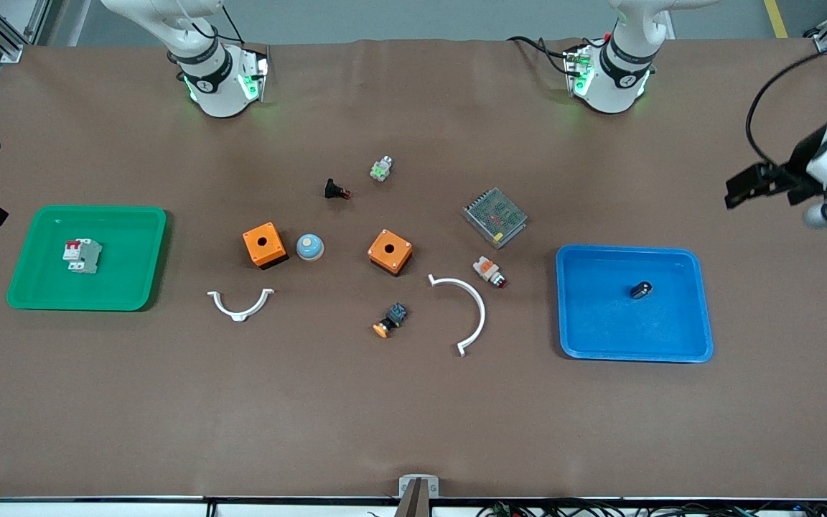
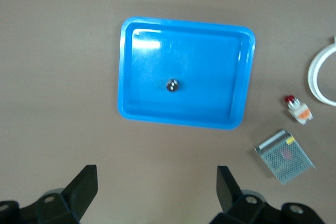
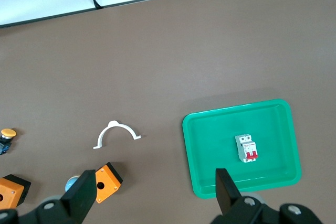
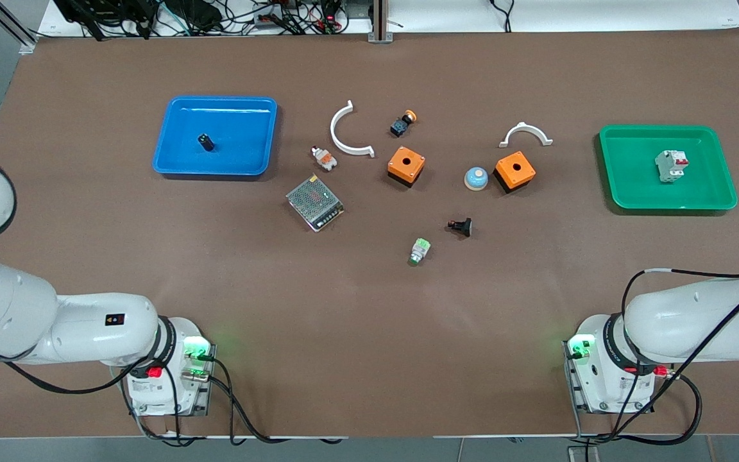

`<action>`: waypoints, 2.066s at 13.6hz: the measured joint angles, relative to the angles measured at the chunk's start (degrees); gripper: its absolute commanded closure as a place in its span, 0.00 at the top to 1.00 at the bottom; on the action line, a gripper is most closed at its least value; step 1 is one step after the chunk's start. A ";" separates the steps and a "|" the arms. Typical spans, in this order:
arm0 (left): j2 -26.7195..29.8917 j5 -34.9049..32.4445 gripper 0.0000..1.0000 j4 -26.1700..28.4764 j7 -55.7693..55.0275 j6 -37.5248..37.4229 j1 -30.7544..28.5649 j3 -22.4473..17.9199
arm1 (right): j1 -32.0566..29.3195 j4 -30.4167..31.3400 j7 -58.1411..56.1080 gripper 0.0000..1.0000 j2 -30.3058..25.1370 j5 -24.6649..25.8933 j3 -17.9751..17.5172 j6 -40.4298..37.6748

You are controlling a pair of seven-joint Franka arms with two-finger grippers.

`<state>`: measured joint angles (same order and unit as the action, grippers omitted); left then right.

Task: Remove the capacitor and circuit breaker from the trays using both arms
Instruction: 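Reach the right gripper to the breaker while the left gripper reaches the capacitor, then grasp the breaker with the right gripper while the left gripper lifts the capacitor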

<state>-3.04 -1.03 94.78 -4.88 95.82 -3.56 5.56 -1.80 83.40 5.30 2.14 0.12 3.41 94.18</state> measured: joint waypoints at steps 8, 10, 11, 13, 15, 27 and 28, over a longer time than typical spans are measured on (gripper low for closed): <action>-8.24 0.01 0.87 25.51 0.03 37.15 -0.17 0.02 | -0.31 1.34 -0.43 1.00 4.54 1.19 0.27 -4.88; -11.81 0.01 0.81 27.76 0.19 42.58 -0.18 0.02 | -1.94 2.63 -2.76 1.00 8.17 3.11 0.43 -6.69; -13.78 0.01 0.78 28.05 0.26 44.74 -0.19 0.02 | -3.29 3.18 -5.12 1.00 10.09 3.43 0.51 -6.43; -17.67 0.01 0.75 28.11 0.29 48.41 -0.20 0.02 | -7.38 4.98 -12.31 1.00 13.73 3.50 0.76 -2.14; -20.11 0.01 0.68 28.09 0.29 50.58 -0.22 0.01 | -11.99 9.69 -19.69 1.00 15.43 3.50 0.96 7.04; -17.86 0.01 0.00 25.00 0.33 45.38 1.18 1.89 | -21.17 34.20 -28.67 1.00 17.39 3.50 0.94 41.13; -15.97 0.01 0.00 23.68 0.31 41.82 1.80 2.98 | -21.56 35.17 -28.68 1.00 17.80 3.50 0.94 42.45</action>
<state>-19.01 -1.02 118.46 -4.57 137.64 -1.76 8.54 -23.35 118.58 -23.38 19.94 3.62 4.35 136.64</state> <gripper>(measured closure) 0.656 0.000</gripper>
